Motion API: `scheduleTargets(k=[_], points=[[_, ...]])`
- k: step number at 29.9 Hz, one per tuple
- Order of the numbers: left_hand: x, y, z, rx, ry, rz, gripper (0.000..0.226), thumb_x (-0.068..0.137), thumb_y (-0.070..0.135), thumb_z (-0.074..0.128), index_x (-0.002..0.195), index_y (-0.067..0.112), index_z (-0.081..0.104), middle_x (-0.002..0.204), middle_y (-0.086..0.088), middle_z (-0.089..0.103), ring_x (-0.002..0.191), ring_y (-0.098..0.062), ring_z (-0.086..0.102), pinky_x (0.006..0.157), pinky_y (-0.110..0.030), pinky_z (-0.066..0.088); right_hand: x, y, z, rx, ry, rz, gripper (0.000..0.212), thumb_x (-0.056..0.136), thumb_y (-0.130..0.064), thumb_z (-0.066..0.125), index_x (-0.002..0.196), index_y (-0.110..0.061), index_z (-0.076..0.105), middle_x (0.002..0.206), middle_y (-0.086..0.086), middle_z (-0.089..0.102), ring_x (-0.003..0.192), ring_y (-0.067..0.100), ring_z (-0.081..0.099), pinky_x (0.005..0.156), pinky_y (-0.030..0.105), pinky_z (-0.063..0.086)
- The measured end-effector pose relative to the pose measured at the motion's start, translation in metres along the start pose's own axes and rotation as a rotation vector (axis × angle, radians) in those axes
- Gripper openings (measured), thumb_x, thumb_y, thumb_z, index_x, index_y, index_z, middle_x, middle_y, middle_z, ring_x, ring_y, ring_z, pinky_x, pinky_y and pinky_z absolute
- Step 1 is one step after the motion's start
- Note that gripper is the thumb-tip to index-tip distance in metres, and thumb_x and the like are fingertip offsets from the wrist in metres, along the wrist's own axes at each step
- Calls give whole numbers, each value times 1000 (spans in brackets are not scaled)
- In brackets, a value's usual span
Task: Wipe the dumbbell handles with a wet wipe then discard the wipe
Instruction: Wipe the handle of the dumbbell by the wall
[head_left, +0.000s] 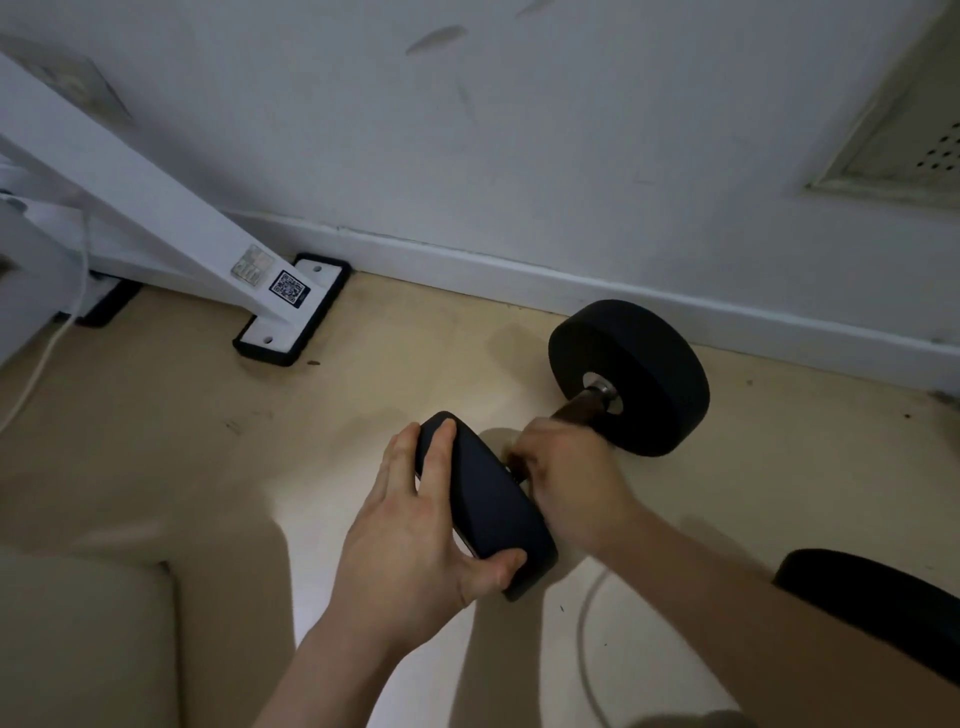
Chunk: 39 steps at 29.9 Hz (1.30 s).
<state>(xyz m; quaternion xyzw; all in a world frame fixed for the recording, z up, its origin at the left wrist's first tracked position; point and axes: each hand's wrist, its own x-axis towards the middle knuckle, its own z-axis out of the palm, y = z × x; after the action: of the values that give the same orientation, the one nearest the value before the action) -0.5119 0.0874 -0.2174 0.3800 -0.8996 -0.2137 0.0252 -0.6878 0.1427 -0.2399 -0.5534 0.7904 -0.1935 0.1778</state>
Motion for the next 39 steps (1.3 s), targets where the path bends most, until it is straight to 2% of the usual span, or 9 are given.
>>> scheduleTargets(k=[5, 9, 13, 20, 25, 29, 32, 35, 39], points=[[-10, 7, 7, 68, 24, 17, 125, 58, 81, 56, 146, 32, -17, 156, 5, -10, 146, -19, 8, 109, -31, 36, 14, 28, -21, -91, 92, 222, 7, 87, -14, 59, 84, -19, 63, 90, -4, 55, 86, 15, 60, 87, 31, 51], [-22, 18, 15, 138, 45, 20, 122, 55, 83, 46, 149, 26, -7, 157, -13, 7, 145, -29, 14, 105, -37, 38, -13, 8, -5, -17, -4, 45, 14, 88, -11, 57, 94, -16, 68, 97, 1, 64, 86, 19, 62, 83, 34, 50], [-30, 27, 18, 227, 3, 10, 124, 62, 82, 53, 147, 24, -17, 158, -16, 0, 147, -31, 3, 113, -37, 24, -7, 32, -19, 0, 196, 282, 12, 92, -13, 54, 89, -10, 66, 94, 1, 61, 87, 17, 62, 83, 27, 50], [-42, 37, 16, 279, 62, 14, 93, 76, 73, 37, 146, 14, 28, 146, -24, 37, 135, -38, 38, 99, -42, 41, -15, 32, -17, -3, 190, 244, 7, 88, -12, 59, 88, -11, 66, 96, 3, 60, 83, 16, 61, 82, 32, 53], [-48, 41, 18, 300, 43, 30, 92, 69, 62, 67, 141, 13, 39, 143, -26, 41, 131, -40, 43, 96, -45, 45, -30, 10, -4, 7, 46, 102, 12, 87, -7, 56, 91, -10, 67, 97, 4, 61, 87, 21, 61, 80, 35, 51], [-52, 42, 20, 359, 26, 55, 99, 64, 65, 71, 142, 12, 38, 142, -27, 42, 130, -41, 44, 97, -46, 43, -26, 24, -9, -1, 166, 223, 8, 86, -8, 59, 91, -10, 65, 101, 2, 57, 89, 18, 60, 86, 32, 50], [-53, 43, 19, 368, 19, 71, 102, 63, 68, 69, 143, 13, 36, 143, -27, 41, 131, -41, 43, 98, -46, 42, -31, 5, -1, 20, -42, 71, 11, 88, -7, 56, 93, -11, 64, 101, 2, 57, 85, 20, 61, 81, 34, 52], [-54, 42, 19, 398, 12, 69, 100, 68, 72, 59, 145, 14, 31, 145, -26, 39, 134, -40, 40, 101, -47, 39, -13, 30, -20, -51, 18, 296, 10, 86, -11, 61, 95, -15, 63, 101, 0, 56, 87, 16, 59, 84, 30, 51], [-52, 46, 19, 389, -12, 14, 99, 69, 76, 38, 146, 15, 29, 146, -25, 39, 135, -38, 37, 104, -46, 34, -36, 5, 1, -20, -18, 30, 12, 87, -6, 56, 95, -11, 64, 102, 0, 53, 87, 19, 59, 81, 31, 50]])
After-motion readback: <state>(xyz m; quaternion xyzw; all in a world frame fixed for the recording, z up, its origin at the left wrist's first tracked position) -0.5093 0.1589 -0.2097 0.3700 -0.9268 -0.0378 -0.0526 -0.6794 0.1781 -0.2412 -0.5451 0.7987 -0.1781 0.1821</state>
